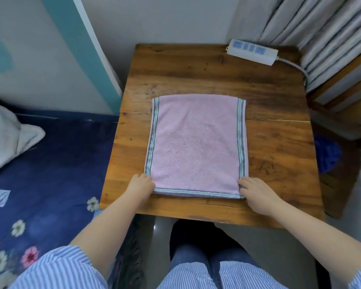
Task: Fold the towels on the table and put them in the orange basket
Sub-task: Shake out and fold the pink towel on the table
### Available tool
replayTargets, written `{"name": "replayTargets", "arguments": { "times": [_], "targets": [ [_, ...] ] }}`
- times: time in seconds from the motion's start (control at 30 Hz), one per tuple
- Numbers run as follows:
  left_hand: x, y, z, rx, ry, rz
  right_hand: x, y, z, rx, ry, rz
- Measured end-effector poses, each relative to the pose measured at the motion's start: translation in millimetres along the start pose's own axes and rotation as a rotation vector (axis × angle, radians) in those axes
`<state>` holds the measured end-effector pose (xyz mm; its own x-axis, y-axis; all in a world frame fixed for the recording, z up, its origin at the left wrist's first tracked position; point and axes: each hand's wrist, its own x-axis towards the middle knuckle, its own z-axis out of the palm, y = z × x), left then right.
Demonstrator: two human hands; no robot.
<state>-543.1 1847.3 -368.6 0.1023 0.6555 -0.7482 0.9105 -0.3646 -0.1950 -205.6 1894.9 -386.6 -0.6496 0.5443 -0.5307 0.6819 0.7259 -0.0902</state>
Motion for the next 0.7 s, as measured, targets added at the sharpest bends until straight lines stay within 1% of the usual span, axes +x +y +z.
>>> {"name": "replayTargets", "arguments": {
  "times": [0.1, 0.27, 0.37, 0.43, 0.53, 0.63, 0.67, 0.7],
  "targets": [
    [4, -3, -10, -0.07, 0.003, -0.046, 0, 8, -10, 0.055, 0.019, -0.026],
    [25, -14, -51, -0.16, 0.075, -0.191, 22, 24, -33, 0.072, 0.129, 0.012],
    [49, -22, -76, -0.246, 0.177, -0.26, 43, 30, -48, 0.062, 0.19, 0.023],
    [66, -26, -90, -0.285, 0.256, -0.276, 58, 32, -62, 0.079, 0.232, 0.041],
    [90, -33, -105, -0.348, 0.376, -0.269, 82, 34, -81, 0.093, 0.367, 0.075],
    [118, -41, -112, -0.455, 0.453, -0.263, 115, 30, -94, 0.118, 0.402, 0.182],
    [129, -45, -111, -0.491, 0.477, -0.265, 130, 29, -96, 0.158, 0.377, 0.207],
    [137, -47, -110, -0.514, 0.501, -0.26, 142, 27, -96, 0.197, 0.318, 0.242]
  ]
}}
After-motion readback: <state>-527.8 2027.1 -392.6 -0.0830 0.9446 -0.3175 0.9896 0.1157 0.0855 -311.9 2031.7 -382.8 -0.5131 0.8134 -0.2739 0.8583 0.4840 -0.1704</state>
